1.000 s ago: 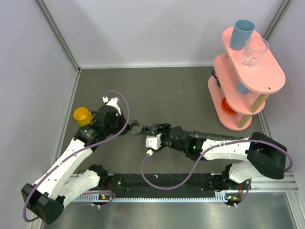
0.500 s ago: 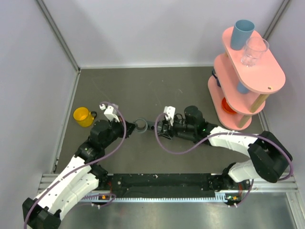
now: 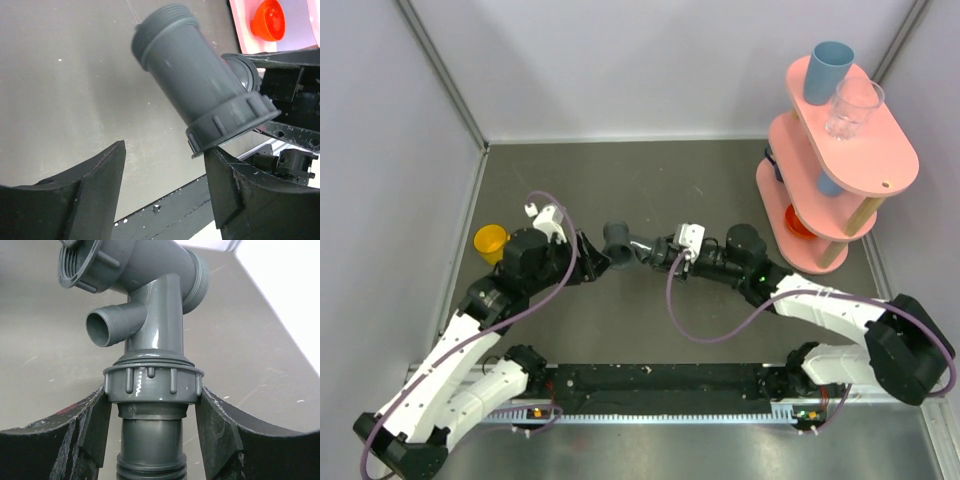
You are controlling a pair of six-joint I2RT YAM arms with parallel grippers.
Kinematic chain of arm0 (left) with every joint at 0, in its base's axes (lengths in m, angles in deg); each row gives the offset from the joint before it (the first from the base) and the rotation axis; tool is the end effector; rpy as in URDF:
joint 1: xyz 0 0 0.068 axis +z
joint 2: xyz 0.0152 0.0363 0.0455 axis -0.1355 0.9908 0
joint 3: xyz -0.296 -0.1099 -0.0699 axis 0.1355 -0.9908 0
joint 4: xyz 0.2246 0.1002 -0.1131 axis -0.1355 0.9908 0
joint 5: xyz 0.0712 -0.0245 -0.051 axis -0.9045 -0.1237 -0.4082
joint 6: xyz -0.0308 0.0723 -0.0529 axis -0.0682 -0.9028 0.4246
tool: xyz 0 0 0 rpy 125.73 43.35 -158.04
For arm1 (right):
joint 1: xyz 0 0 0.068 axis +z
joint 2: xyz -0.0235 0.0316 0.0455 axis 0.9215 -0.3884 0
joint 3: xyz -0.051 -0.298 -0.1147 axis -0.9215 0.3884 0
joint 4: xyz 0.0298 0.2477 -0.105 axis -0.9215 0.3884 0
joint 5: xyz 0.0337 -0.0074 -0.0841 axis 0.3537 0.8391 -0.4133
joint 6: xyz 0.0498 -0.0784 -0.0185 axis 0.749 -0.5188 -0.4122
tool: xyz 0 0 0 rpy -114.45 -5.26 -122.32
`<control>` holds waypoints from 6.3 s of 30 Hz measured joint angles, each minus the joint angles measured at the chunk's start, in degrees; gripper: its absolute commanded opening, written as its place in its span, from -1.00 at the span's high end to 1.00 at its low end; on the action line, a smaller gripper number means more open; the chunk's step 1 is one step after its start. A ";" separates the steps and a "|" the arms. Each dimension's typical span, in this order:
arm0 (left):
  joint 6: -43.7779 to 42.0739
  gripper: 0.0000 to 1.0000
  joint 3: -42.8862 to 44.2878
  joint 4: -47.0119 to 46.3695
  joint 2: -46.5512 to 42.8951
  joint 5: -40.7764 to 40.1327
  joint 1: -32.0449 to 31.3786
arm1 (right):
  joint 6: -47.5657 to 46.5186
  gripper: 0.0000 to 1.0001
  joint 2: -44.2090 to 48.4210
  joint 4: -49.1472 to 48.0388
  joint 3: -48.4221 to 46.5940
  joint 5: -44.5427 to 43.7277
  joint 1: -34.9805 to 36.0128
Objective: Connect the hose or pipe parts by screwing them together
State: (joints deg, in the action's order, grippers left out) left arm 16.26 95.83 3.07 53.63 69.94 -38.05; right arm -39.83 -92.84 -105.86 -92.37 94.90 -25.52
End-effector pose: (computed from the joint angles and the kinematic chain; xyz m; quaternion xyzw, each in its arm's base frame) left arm 0.1443 -0.0974 0.3235 -0.0281 0.8500 -0.3432 0.3987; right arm 0.1972 0.2356 0.2832 -0.5210 0.5433 0.3288 0.5703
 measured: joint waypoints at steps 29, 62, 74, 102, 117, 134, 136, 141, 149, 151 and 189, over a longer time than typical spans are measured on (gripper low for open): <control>-9.38 -0.58 15.80 14.75 4.26 14.38 13.16 | -28.39 1.00 5.07 -1.51 2.71 -28.46 13.70; -3.50 0.79 0.26 -8.44 12.50 35.30 14.88 | -26.49 1.00 6.03 -2.78 4.96 -25.46 17.49; -12.28 1.00 -8.26 -24.41 6.47 38.40 14.88 | 2.01 0.18 2.62 12.59 -6.45 5.57 1.31; 6.75 1.00 -0.17 -8.22 13.03 33.18 15.28 | -30.47 -0.55 3.69 -3.89 4.33 -38.58 25.44; -2.91 1.00 -11.13 -27.61 3.08 34.88 17.18 | -17.16 0.73 -0.66 7.39 -5.22 -20.87 15.04; -17.68 1.00 -15.82 -36.61 0.39 35.85 16.70 | 4.87 -0.86 -12.94 21.79 -20.06 19.19 -2.64; -15.67 1.00 -15.76 -35.17 0.79 34.60 16.46 | 5.53 -0.93 -10.45 20.06 -17.35 16.26 -3.30; -7.69 1.00 -11.76 -27.41 4.94 31.82 16.24 | 1.07 -0.98 -1.27 15.76 -8.85 2.27 0.44; 2.69 1.00 -2.67 -15.08 8.57 27.61 16.24 | -12.48 -0.97 4.07 8.68 0.20 -21.92 14.19; 4.81 1.00 -1.57 -13.22 9.07 27.41 16.24 | -15.34 -0.97 4.04 6.56 1.60 -26.51 16.39; -19.10 1.00 -18.82 -35.52 -5.11 32.02 17.25 | 0.63 -0.44 -12.35 22.58 -18.62 9.81 1.33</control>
State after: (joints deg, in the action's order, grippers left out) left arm -2.84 77.01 -32.45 48.52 101.96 -20.80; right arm -39.20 -105.19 -83.29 -111.00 104.71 -24.18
